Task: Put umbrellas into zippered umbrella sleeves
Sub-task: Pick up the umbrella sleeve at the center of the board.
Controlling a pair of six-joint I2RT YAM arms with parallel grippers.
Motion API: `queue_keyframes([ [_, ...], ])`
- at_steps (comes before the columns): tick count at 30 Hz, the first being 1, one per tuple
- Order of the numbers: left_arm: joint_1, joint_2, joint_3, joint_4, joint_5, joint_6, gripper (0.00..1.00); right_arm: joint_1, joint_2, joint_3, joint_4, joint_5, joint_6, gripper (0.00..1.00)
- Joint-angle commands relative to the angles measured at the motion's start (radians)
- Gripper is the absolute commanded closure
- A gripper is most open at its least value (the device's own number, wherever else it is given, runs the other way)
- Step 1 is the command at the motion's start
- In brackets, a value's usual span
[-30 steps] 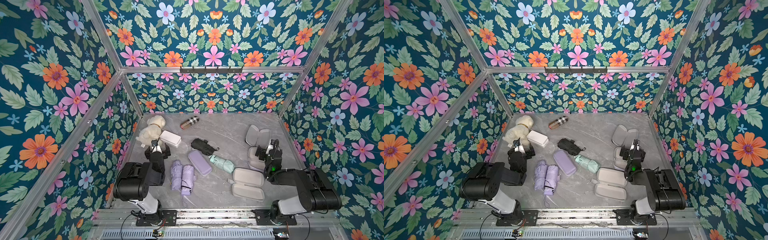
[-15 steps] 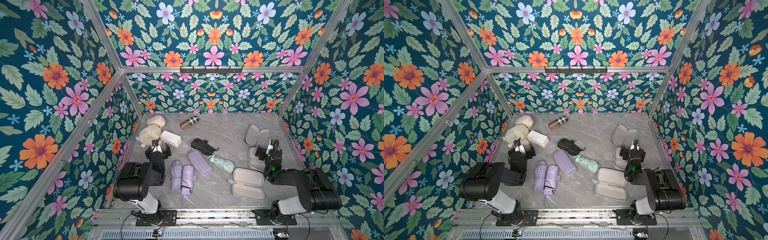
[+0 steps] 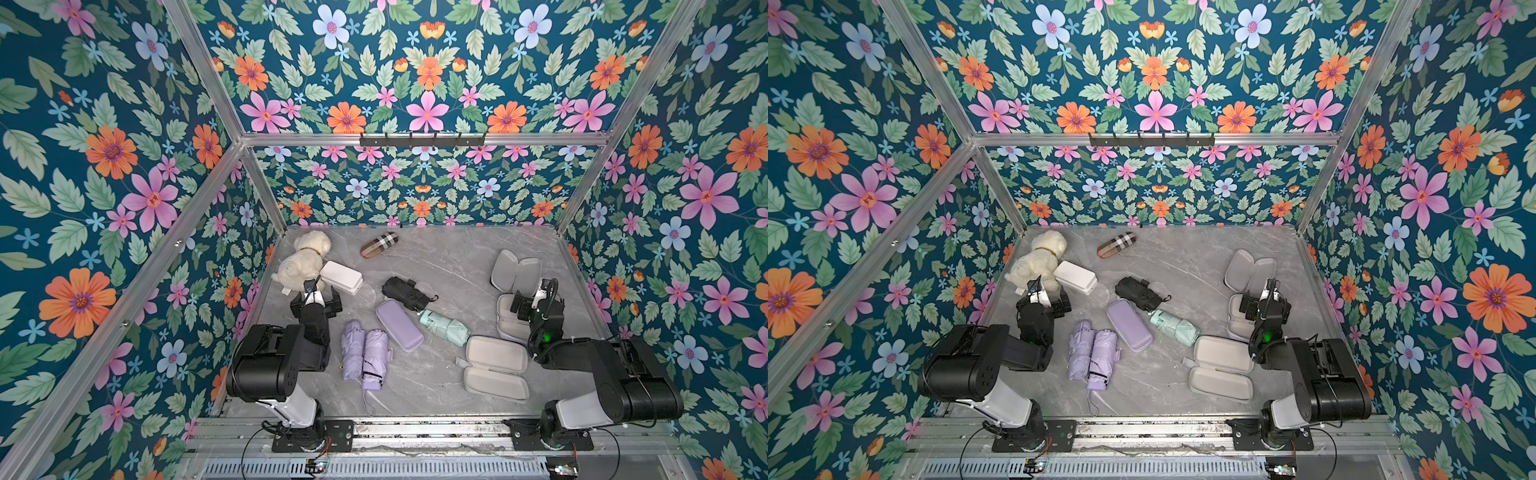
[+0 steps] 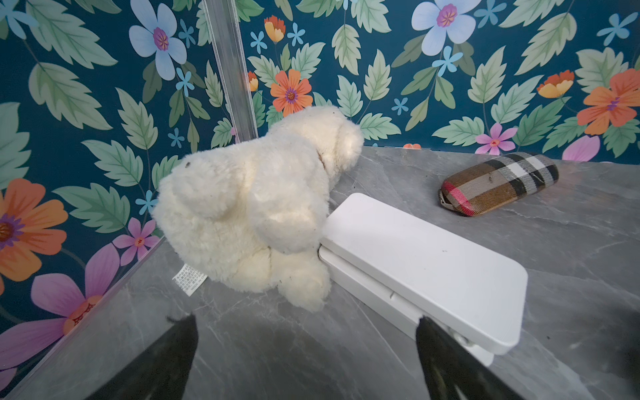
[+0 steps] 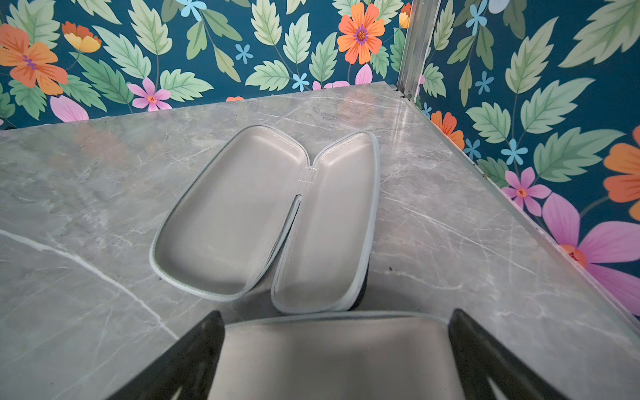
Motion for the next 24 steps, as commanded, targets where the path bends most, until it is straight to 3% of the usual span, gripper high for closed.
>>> queue_keyframes([
  [1, 0.001, -0.001, 0.002, 0.005, 0.003, 0.012, 0.00, 0.000, 0.000, 0.001, 0.047, -0.005, -0.003, 0.01],
  [10, 0.019, -0.005, 0.014, -0.019, 0.031, 0.000, 0.00, 0.000, 0.000, 0.001, 0.047, -0.005, -0.002, 0.01],
  [12, 0.003, -0.013, 0.004, 0.021, -0.067, 0.002, 0.00, 0.000, 0.000, 0.001, 0.048, -0.005, -0.003, 0.01],
  [14, -0.013, -0.073, -0.001, -0.027, -0.086, 0.010, 0.00, 0.000, 0.001, -0.001, 0.049, -0.004, -0.002, 0.01],
  [17, -0.063, -0.220, 0.003, -0.150, -0.218, 0.016, 0.00, 0.015, -0.066, -0.011, 0.023, 0.011, -0.020, 0.01],
  [20, -0.069, -0.394, 0.012, -0.345, -0.260, -0.075, 0.00, 0.074, -0.255, 0.079, -0.307, 0.157, -0.009, 0.01],
  [24, -0.090, -0.615, 0.064, -0.679, -0.265, -0.245, 0.00, 0.080, -0.452, 0.328, -1.004, 0.151, 0.275, 0.01],
])
